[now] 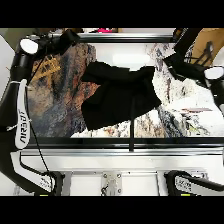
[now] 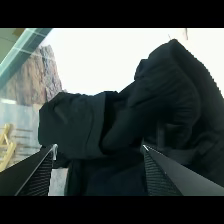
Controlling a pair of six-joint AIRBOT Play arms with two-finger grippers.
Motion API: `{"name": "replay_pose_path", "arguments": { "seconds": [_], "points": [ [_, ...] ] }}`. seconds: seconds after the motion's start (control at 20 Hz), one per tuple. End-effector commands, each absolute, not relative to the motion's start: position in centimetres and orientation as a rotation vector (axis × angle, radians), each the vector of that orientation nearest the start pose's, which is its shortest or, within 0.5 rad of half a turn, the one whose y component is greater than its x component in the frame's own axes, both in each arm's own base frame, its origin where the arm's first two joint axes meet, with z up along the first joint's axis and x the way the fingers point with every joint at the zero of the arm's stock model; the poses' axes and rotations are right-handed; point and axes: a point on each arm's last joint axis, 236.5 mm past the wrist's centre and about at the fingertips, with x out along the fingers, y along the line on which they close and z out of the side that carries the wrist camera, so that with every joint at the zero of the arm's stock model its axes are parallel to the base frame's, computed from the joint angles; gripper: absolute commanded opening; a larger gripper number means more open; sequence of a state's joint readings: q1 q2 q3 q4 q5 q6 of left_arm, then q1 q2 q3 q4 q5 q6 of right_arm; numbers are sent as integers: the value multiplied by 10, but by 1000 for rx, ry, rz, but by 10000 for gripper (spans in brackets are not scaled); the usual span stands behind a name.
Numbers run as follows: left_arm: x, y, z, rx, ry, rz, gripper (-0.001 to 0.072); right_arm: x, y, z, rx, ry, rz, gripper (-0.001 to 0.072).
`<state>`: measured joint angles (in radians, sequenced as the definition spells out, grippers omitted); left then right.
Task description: Fold the clothes and pants, and hang the long-sleeved shirts on hangers.
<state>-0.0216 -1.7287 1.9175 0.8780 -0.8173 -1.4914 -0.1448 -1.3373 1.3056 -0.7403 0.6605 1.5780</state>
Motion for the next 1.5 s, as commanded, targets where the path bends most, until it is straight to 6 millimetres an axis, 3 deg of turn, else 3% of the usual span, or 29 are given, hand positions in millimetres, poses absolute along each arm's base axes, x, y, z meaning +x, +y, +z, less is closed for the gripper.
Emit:
{"name": "replay_pose_path", "arguments": {
  "seconds": [0.0,0.1,0.25,0.4,0.5,0.7,1.0,1.3,1.35,1.4,1.45],
  "points": [
    [549,-82,127,-500,857,-310,668,491,17,194,656,554,205,587],
    [501,-62,76,-470,1015,-195,668,455,22,200,514,623,222,587],
    [418,-71,1,-488,1233,-141,669,411,33,207,403,702,256,587],
    [343,-87,-60,-524,1386,-96,669,394,39,224,380,680,273,587],
    [315,-95,-85,-558,1422,-53,669,390,40,231,373,661,274,587],
    [304,-129,-101,-740,1400,-53,669,385,42,233,395,666,274,587],
    [296,-169,-121,-819,1460,-70,668,382,47,232,404,681,292,587],
    [311,-183,-117,-850,1384,-75,665,382,47,232,404,681,291,586],
    [311,-183,-117,-851,1384,-74,457,382,47,232,404,681,291,586],
    [312,-181,-117,-853,1380,-70,159,382,47,232,404,682,291,586],
    [315,-177,-116,-862,1371,-62,12,382,46,231,403,683,291,586]
  ]
}}
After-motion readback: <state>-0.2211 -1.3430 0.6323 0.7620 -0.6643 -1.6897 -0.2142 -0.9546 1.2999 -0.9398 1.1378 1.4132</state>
